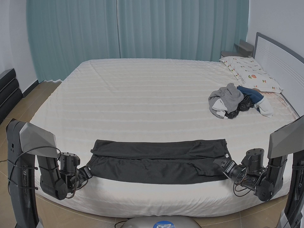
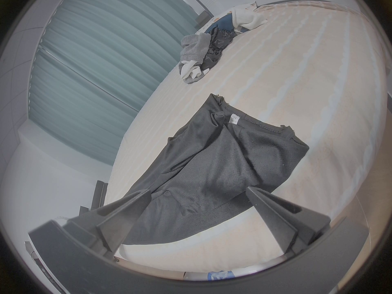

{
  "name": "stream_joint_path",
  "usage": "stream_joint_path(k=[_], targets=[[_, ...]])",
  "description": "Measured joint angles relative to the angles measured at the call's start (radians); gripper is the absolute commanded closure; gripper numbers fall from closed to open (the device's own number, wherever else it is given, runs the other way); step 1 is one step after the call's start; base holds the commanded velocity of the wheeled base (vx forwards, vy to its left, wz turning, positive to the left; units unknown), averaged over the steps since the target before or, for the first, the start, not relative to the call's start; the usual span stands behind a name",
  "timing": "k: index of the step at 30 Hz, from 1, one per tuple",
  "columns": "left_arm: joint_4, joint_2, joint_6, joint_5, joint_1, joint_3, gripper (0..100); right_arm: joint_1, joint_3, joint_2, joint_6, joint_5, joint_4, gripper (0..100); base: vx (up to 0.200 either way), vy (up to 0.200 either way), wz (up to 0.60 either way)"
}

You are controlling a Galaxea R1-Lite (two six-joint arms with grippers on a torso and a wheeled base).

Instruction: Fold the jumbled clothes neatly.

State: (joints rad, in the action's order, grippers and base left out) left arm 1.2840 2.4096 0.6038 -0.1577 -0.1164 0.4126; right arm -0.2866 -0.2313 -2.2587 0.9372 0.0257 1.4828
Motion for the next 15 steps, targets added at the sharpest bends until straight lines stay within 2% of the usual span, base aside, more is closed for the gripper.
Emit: stream_joint_path(k=[7, 11, 15], targets=[[0.0, -0.042, 0.003, 0.024, 0.018, -0.001, 0, 0.0, 0.0, -0.005, 0.0, 0.0, 0.0, 0, 0.0, 0.0, 0.0], [-0.001, -0.089, 0.021, 0.107, 0.037, -0.001, 0, 0.0, -0.001, -0.006, 0.0, 0.0, 0.0, 0, 0.0, 0.0, 0.0], [-0.001, -0.126, 0.106, 0.195, 0.052, 0.02, 0, 0.0, -0.002, -0.007, 0.0, 0.0, 0.0, 0, 0.0, 0.0, 0.0]])
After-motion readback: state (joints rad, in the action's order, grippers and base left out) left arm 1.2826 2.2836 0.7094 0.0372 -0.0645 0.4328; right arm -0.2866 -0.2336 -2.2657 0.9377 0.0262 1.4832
